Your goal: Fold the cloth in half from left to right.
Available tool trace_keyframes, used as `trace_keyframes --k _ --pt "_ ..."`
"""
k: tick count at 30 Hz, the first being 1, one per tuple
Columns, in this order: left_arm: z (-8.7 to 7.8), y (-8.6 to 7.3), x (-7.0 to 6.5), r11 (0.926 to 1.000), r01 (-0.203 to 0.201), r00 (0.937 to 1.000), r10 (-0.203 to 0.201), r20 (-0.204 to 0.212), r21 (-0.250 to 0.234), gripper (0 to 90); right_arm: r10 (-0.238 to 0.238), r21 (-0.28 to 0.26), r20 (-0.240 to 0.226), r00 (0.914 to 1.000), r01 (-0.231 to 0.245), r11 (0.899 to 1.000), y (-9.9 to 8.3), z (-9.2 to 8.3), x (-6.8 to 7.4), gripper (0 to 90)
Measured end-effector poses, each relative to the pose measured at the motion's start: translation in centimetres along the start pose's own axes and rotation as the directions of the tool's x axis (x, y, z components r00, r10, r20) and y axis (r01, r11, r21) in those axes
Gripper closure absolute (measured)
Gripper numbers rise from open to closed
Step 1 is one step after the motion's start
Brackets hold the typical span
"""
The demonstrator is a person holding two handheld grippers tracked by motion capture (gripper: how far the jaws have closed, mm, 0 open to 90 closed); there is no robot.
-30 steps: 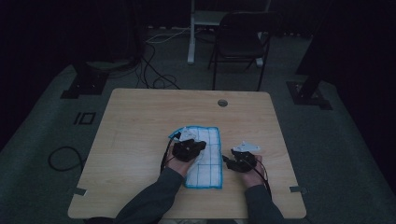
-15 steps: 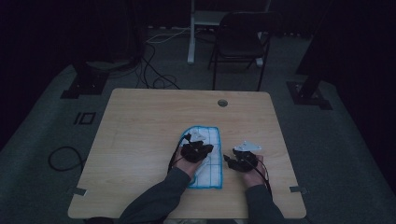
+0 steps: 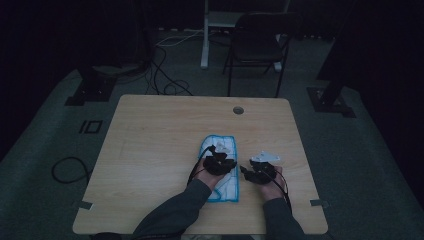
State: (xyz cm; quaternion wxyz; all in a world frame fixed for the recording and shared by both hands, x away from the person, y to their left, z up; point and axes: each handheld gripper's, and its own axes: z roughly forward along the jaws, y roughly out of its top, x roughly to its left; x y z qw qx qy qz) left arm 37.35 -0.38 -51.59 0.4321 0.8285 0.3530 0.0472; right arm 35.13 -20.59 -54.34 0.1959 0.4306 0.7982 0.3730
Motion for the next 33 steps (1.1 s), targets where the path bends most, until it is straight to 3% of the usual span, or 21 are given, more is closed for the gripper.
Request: trace_keyframes --k 3,11,13,18,25,30,33 --pt "-1.2 0.1 0.0 0.9997 0.009 0.9997 -0.009 0.021 -0.023 70.1 -0.001 -0.002 0.000 1.0000 0.001 1.000 0.0 -0.1 -0.1 47.3" --pt "-5.0 -0.9 0.4 0.9984 0.001 0.9996 -0.002 -0.027 -0.057 70.4 0.002 -0.003 0.001 1.0000 -0.002 1.000 0.0 -0.1 0.0 47.2" --pt "-5.9 -2.1 0.8 0.9985 0.015 0.9993 -0.017 -0.034 -0.053 69.9 0.000 -0.001 0.001 1.0000 0.000 1.000 0.0 -0.1 0.0 47.3" --pt "-5.9 -4.6 1.2 0.9998 0.021 0.9980 -0.021 -0.060 -0.006 70.9 -0.003 -0.002 0.002 1.0000 0.003 1.000 0.0 -0.1 0.0 47.2" --pt "-6.0 -6.5 1.8 0.9993 0.001 0.9905 0.004 -0.137 0.037 86.8 0.001 -0.005 0.003 1.0000 -0.001 1.000 -0.1 -0.2 0.0 47.2" --pt "-6.3 -6.8 1.1 0.9993 -0.023 0.9905 0.027 -0.135 0.031 85.1 0.001 -0.006 0.004 1.0000 -0.001 1.000 0.0 -0.2 0.1 47.2" --pt "-6.1 -6.7 0.3 0.9986 -0.046 0.9937 0.048 -0.101 0.027 83.5 0.003 -0.008 0.007 1.0000 -0.003 1.000 0.0 -0.2 0.0 47.2"
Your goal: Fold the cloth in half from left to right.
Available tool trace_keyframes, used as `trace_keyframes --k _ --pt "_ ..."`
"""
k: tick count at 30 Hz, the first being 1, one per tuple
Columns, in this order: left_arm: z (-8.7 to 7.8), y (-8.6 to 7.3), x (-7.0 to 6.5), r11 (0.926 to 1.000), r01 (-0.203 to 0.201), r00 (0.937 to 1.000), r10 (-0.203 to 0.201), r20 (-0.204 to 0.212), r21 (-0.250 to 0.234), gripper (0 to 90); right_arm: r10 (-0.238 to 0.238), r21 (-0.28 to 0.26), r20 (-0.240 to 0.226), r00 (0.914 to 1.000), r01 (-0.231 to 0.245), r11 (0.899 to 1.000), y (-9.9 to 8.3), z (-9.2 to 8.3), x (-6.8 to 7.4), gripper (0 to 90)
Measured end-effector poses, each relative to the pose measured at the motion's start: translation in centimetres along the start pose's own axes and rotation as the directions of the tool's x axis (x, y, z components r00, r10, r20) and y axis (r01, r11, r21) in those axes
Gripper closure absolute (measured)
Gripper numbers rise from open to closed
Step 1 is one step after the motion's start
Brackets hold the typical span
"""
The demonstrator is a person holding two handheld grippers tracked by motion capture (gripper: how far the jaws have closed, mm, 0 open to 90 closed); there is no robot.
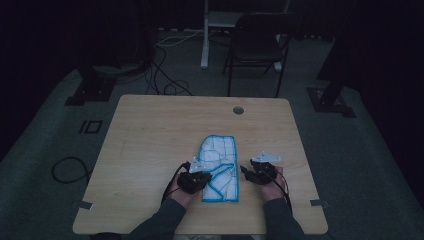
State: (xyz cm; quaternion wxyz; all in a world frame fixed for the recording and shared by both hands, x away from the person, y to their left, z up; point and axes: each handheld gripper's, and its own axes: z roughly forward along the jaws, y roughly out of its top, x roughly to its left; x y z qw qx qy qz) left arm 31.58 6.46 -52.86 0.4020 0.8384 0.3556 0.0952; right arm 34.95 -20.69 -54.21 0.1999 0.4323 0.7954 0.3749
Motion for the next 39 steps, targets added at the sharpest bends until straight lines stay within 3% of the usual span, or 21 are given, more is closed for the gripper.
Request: trace_keyframes --k 4,8,20,26,36,39 --pt "0.5 0.3 -1.1 0.9999 -0.009 0.9985 0.009 0.055 0.007 82.2 0.000 -0.006 0.002 1.0000 0.000 1.000 0.0 -0.1 -0.1 47.2" --pt "1.0 0.4 -2.0 0.9994 -0.033 0.9962 0.032 0.081 0.009 81.3 0.005 -0.011 0.003 1.0000 -0.005 1.000 0.0 -0.2 -0.1 47.2" --pt "2.9 0.4 -5.4 0.9935 -0.109 0.9806 0.102 0.167 0.033 77.8 -0.004 -0.076 -0.009 0.9999 0.003 0.997 1.0 -1.5 0.1 47.2" --pt "2.2 -0.1 -5.4 0.9933 -0.113 0.9819 0.108 0.155 0.025 77.5 -0.031 -0.080 -0.032 0.9990 0.028 0.996 1.5 -1.6 0.8 46.9" --pt "-0.2 -1.5 -3.6 0.9959 -0.090 0.9919 0.089 0.090 0.006 77.5 -0.121 -0.098 -0.086 0.9889 0.113 0.989 2.8 -0.9 3.3 51.0" --pt "-0.9 -2.1 -3.1 0.9948 -0.102 0.9930 0.101 0.061 0.011 77.5 -0.140 -0.094 -0.099 0.9851 0.131 0.987 2.9 -0.6 3.9 50.2"
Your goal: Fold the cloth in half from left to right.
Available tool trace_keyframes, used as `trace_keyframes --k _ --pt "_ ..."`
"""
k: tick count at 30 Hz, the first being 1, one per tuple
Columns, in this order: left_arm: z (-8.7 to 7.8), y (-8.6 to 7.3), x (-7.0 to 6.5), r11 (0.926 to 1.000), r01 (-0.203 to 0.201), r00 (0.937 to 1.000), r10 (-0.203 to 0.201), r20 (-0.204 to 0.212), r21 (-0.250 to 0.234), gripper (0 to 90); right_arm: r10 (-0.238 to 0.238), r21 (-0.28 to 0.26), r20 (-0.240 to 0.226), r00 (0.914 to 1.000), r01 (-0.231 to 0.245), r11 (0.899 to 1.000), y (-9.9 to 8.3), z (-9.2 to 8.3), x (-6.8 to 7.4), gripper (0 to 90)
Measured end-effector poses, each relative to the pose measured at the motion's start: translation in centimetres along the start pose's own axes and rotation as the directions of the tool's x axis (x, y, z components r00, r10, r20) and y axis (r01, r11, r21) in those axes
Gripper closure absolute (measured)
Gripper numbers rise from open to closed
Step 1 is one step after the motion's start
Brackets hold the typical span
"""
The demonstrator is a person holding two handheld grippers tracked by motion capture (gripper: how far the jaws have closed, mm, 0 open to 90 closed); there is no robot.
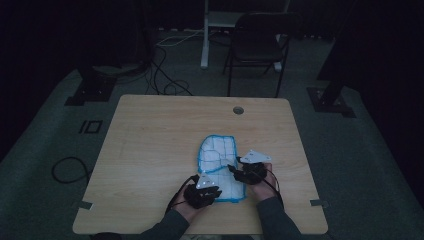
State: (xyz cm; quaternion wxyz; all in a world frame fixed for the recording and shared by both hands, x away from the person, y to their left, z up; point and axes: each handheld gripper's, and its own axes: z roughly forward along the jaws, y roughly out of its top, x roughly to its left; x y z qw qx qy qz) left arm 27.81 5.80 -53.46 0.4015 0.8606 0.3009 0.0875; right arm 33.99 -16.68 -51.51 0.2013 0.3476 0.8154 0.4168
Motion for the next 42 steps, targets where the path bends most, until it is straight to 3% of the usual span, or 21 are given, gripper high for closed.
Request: trace_keyframes --k 5,10,16,25,30,36,42 --pt "-0.9 -1.2 0.5 0.9999 0.005 0.9999 -0.005 -0.014 0.010 77.6 -0.062 -0.003 -0.060 0.9962 0.062 0.998 1.1 1.2 1.9 50.2" --pt "-1.5 -1.9 0.3 0.9999 0.011 0.9997 -0.011 -0.023 0.012 77.5 -0.076 -0.006 -0.110 0.9910 0.076 0.997 1.7 2.5 3.0 50.4" --pt "-1.9 -2.8 0.0 0.9997 0.025 0.9994 -0.025 -0.022 0.000 77.3 -0.098 0.017 -0.147 0.9843 0.101 0.995 2.0 3.9 4.0 50.9" --pt "-2.0 -3.2 -0.1 0.9993 0.034 0.9990 -0.035 -0.027 -0.017 77.3 -0.148 0.043 -0.207 0.9671 0.161 0.986 3.4 6.1 6.0 45.2" --pt "-2.0 -3.3 -0.1 0.9989 0.040 0.9989 -0.040 -0.025 -0.024 77.3 -0.174 0.075 -0.211 0.9617 0.194 0.978 3.6 7.6 6.8 41.5" --pt "-2.0 -3.3 0.0 0.9985 0.049 0.9986 -0.049 -0.017 -0.024 77.3 -0.192 0.082 -0.183 0.9641 0.210 0.974 3.8 7.7 6.7 56.9" --pt "-2.0 -3.3 -0.1 0.9986 0.047 0.9986 -0.048 -0.023 -0.025 77.3 -0.187 0.057 -0.171 0.9674 0.199 0.978 4.0 7.0 6.0 83.7"
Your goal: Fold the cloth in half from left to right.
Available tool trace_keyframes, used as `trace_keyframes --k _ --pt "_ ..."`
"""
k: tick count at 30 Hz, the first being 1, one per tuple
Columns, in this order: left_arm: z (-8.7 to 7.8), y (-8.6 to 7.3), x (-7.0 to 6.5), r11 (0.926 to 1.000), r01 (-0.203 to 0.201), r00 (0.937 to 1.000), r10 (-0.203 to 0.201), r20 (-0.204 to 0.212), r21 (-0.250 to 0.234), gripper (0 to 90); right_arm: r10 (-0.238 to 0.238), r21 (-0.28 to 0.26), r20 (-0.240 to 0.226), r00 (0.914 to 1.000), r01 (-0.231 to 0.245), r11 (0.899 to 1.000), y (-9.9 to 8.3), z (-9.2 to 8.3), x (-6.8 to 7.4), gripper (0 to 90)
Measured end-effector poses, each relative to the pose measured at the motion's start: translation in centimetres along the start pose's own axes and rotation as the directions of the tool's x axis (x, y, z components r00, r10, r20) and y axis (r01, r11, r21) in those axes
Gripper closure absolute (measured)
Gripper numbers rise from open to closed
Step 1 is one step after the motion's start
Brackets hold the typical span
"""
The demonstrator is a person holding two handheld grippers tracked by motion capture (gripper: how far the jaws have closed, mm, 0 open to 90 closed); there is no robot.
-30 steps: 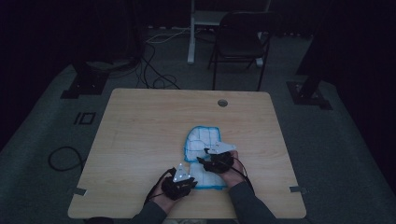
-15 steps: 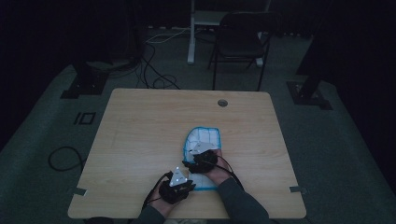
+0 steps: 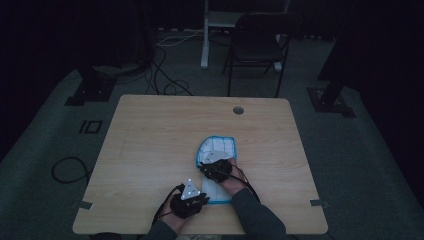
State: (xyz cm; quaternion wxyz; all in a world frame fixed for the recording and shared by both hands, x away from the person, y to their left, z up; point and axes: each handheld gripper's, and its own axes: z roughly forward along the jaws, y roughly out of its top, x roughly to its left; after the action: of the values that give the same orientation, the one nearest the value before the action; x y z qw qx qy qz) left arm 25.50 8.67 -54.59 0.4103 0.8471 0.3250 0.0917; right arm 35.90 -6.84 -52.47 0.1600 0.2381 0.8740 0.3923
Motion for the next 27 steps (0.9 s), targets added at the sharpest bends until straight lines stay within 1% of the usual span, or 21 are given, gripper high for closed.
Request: trace_keyframes --k 2,7,11,20,26,27 --pt "0.0 0.0 0.0 1.0000 0.002 1.0000 -0.002 0.001 0.000 77.3 0.001 -0.012 0.010 0.9999 -0.001 1.000 0.0 -0.3 -0.2 88.2" --pt "0.0 0.0 0.0 1.0000 0.007 1.0000 -0.007 0.000 -0.002 77.3 -0.001 -0.030 0.028 0.9996 0.002 1.000 0.2 -1.2 -0.8 89.5" --pt "0.0 0.0 0.0 1.0000 0.007 1.0000 -0.007 0.002 -0.001 77.3 0.007 -0.046 0.048 0.9988 -0.005 0.999 0.5 -1.9 -1.4 89.8" --pt "0.0 0.0 0.1 1.0000 0.008 1.0000 -0.008 0.003 0.002 77.4 0.036 -0.075 0.098 0.9946 -0.029 0.997 1.1 -3.3 -3.8 90.0" --pt "0.0 0.0 0.1 1.0000 0.009 0.9999 -0.009 0.004 0.004 77.4 0.071 -0.091 0.130 0.9889 -0.059 0.994 1.2 -4.1 -5.5 90.0" --pt "0.0 0.0 0.1 0.9999 0.009 0.9999 -0.009 0.005 0.006 77.4 0.071 -0.090 0.137 0.9880 -0.059 0.994 1.2 -4.2 -5.8 90.0"
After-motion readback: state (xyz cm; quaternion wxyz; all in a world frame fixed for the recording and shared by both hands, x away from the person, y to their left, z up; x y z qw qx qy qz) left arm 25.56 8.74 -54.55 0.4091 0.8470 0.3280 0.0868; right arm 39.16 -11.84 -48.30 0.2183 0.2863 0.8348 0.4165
